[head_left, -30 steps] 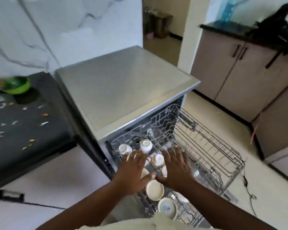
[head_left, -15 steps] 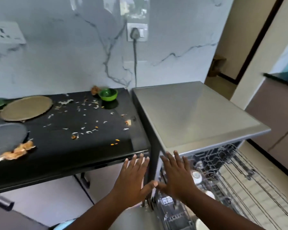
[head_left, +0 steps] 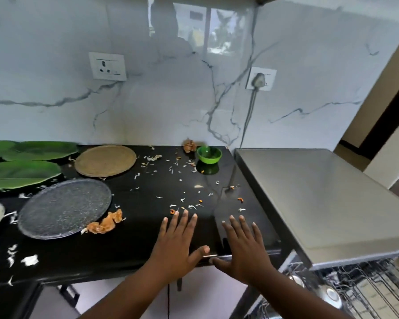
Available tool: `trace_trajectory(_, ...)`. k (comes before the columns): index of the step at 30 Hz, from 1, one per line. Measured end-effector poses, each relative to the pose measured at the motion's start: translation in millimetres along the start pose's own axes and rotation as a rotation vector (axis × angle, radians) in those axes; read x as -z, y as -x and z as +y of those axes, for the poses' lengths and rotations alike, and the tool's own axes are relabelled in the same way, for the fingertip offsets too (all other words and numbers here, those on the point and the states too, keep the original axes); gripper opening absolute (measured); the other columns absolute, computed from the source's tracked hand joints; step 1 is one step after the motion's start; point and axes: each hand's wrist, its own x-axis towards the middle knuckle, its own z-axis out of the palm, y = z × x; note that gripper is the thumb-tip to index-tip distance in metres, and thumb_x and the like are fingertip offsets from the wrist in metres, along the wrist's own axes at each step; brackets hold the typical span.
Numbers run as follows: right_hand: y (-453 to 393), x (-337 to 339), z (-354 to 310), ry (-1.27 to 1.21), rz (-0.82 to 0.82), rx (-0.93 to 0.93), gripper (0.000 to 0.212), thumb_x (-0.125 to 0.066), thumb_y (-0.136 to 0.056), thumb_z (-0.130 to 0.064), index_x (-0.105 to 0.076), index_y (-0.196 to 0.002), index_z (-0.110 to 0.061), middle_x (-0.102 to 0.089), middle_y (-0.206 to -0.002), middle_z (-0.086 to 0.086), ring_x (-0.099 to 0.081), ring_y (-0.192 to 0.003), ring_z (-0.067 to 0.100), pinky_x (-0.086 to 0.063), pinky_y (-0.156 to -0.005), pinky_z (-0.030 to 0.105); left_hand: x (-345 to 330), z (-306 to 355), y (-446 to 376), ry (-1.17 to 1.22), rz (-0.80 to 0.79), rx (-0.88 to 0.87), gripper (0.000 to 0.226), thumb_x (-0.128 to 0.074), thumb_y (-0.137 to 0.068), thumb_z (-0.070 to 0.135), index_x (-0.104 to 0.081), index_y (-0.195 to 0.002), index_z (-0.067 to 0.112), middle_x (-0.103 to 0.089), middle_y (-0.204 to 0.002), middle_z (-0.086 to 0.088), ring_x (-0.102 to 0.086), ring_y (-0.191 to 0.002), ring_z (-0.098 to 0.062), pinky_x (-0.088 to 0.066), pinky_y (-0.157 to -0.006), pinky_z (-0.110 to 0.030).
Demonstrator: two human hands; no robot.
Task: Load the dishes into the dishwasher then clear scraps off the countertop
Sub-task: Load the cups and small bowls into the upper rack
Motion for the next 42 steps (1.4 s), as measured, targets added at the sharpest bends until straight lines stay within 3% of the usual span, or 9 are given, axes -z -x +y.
trace_trajectory(9,-59,2,-21,-0.018,0.061,0.122,0.093,-0.032,-0.076,-0.086,-0.048,-0.138,-0.018,-0.052,-0.142,0.009,-0.041,-0.134,0.031,-0.007,-0.111,0.043,-6,-38,-19,-0.022,-0.020,0.083,0.099,0.005,-0.071,0.080,0.009,-0.153,0.024,0.009,-0.162,-0.003,0.013,-0.148,-0.025,0.014,-0.115,-0.043)
trace_trajectory(11,-75,3,-20,-0.073,0.076,0.135,0.098,-0.024,-0.077,-0.089,-0.041,-0.144,-0.020,-0.043,-0.149,0.007,-0.029,-0.140,0.029,-0.004,-0.112,0.043,-7,-43,-30,-0.027,-0.035,0.102,0.100,0.004,-0.071,0.081,0.009,-0.153,0.025,0.008,-0.162,-0.003,0.013,-0.148,-0.024,0.014,-0.115,-0.043)
trace_trajectory(14,-105,4,-12,-0.145,0.155,0.191,0.111,-0.010,-0.066,-0.094,-0.010,-0.154,-0.026,-0.005,-0.162,0.001,0.010,-0.146,0.022,0.012,-0.116,0.039,-6,-47,-55,-0.040,-0.040,0.121,0.099,0.003,-0.072,0.081,0.009,-0.153,0.025,0.010,-0.162,-0.003,0.016,-0.147,-0.023,0.016,-0.115,-0.042)
trace_trajectory(17,-143,6,3,-0.168,0.125,0.166,0.110,-0.013,-0.068,-0.092,0.002,-0.154,-0.026,0.008,-0.162,-0.001,0.023,-0.143,0.017,0.014,-0.116,0.043,-6,-47,-89,-0.056,-0.048,0.158,0.099,0.003,-0.071,0.081,0.009,-0.153,0.025,0.010,-0.162,-0.003,0.015,-0.147,-0.023,0.016,-0.114,-0.042)
trace_trajectory(20,-182,7,19,-0.219,0.107,0.144,0.106,-0.030,-0.075,-0.087,0.002,-0.154,-0.025,0.007,-0.162,0.001,0.017,-0.147,0.021,0.009,-0.118,0.045,-10,-45,-123,-0.083,-0.067,0.186,0.099,0.003,-0.072,0.081,0.008,-0.153,0.024,0.009,-0.162,-0.004,0.015,-0.148,-0.024,0.016,-0.114,-0.043)
trace_trajectory(24,-229,12,39,-0.296,0.092,0.118,0.107,-0.034,-0.073,-0.087,0.001,-0.154,-0.025,0.004,-0.163,0.002,0.012,-0.148,0.023,0.004,-0.119,0.046,-9,-38,-161,-0.127,-0.122,0.219,0.096,0.003,-0.075,0.081,0.011,-0.152,0.025,0.013,-0.161,-0.004,0.017,-0.147,-0.023,0.015,-0.116,-0.044)
trace_trajectory(28,-274,19,54,-0.432,0.085,0.070,0.113,-0.048,-0.071,-0.083,-0.001,-0.153,-0.022,-0.002,-0.162,0.005,0.002,-0.149,0.026,-0.006,-0.119,0.044,-10,-37,-188,-0.131,-0.131,0.277,0.088,-0.012,-0.084,0.076,0.013,-0.152,0.026,0.014,-0.161,-0.003,0.019,-0.146,-0.021,0.016,-0.116,-0.044)
trace_trajectory(36,-360,22,58,-0.678,0.157,-0.004,0.124,-0.072,-0.062,-0.071,-0.004,-0.151,-0.018,-0.018,-0.158,0.011,-0.018,-0.146,0.025,-0.027,-0.116,0.047,-7,-40,-215,-0.094,-0.094,0.348,0.096,0.002,-0.072,0.080,0.019,-0.150,0.026,0.017,-0.160,0.001,0.023,-0.144,-0.017,0.018,-0.116,-0.040)
trace_trajectory(42,-396,10,53,-0.750,0.165,0.014,0.123,-0.078,-0.060,-0.064,-0.007,-0.150,-0.021,-0.022,-0.155,0.009,-0.024,-0.143,0.026,-0.029,-0.114,0.046,-12,-51,-241,-0.101,-0.112,0.356,0.087,-0.018,-0.088,0.073,0.020,-0.150,0.025,0.016,-0.160,0.001,0.021,-0.145,-0.017,0.014,-0.118,-0.041)
